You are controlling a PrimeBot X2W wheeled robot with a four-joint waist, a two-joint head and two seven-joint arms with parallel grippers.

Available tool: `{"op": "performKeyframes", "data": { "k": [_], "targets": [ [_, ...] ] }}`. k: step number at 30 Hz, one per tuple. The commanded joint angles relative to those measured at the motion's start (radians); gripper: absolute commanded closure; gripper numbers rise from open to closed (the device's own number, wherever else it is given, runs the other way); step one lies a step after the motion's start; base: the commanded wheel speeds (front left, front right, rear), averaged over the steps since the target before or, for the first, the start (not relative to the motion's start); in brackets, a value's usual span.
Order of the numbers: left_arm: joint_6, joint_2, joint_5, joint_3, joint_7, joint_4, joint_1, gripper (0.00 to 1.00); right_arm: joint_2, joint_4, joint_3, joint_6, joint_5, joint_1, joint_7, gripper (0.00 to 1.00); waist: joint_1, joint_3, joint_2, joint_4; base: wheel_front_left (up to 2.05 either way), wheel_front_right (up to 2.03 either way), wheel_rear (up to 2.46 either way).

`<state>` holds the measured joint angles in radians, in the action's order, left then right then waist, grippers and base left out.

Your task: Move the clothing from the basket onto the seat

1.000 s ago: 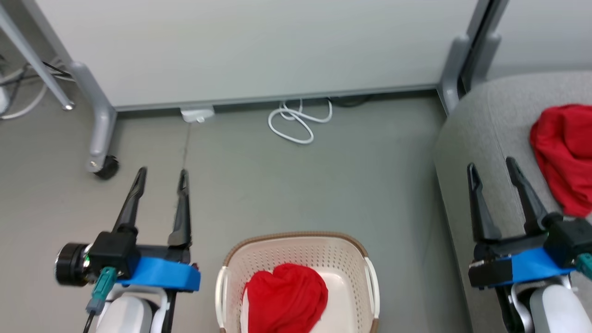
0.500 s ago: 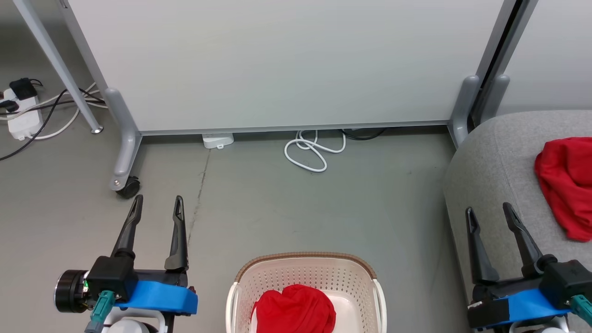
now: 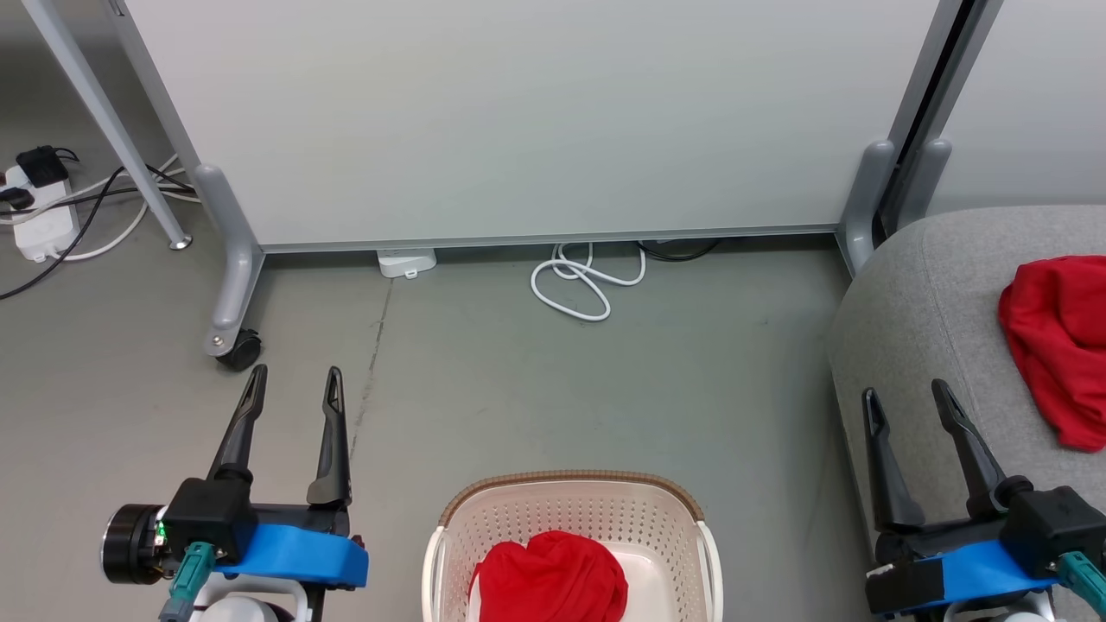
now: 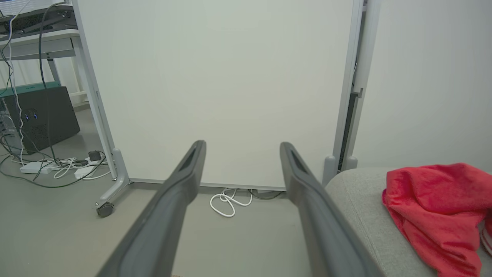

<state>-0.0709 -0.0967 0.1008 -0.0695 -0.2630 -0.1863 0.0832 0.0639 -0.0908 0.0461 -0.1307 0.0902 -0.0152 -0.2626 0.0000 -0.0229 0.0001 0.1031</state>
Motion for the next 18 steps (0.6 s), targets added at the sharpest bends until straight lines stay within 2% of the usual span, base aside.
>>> {"op": "performKeyframes", "data": {
  "k": [1, 9, 15, 18],
  "targets": [
    [-0.002, -0.001, -0.006, 0.007, -0.003, -0.002, 0.005, 0.00, -0.004, 0.000, 0.000, 0.000, -0.002, 0.012, -0.003, 0.00, 0.0000, 0.000, -0.0001, 0.000, 0.00, 0.00, 0.00],
    [-0.033, -0.011, -0.034, -0.032, -0.003, -0.050, 0.075, 0.00, -0.003, 0.009, -0.008, 0.000, -0.003, -0.020, -0.003, 0.00, 0.0000, -0.028, -0.0001, -0.007, 0.00, 0.00, 0.00],
    [-0.057, -0.049, -0.062, -0.169, -0.003, -0.186, 0.221, 0.00, 0.017, 0.021, -0.031, 0.000, -0.004, -0.078, -0.003, 0.00, 0.0000, -0.103, -0.0001, -0.038, 0.00, 0.00, 0.00],
    [-0.061, -0.065, -0.054, -0.281, -0.003, -0.277, 0.306, 0.00, 0.032, 0.032, -0.047, 0.000, -0.004, -0.125, -0.004, 0.00, 0.0000, -0.166, -0.0001, -0.061, 0.00, 0.00, 0.00]
  ]
}}
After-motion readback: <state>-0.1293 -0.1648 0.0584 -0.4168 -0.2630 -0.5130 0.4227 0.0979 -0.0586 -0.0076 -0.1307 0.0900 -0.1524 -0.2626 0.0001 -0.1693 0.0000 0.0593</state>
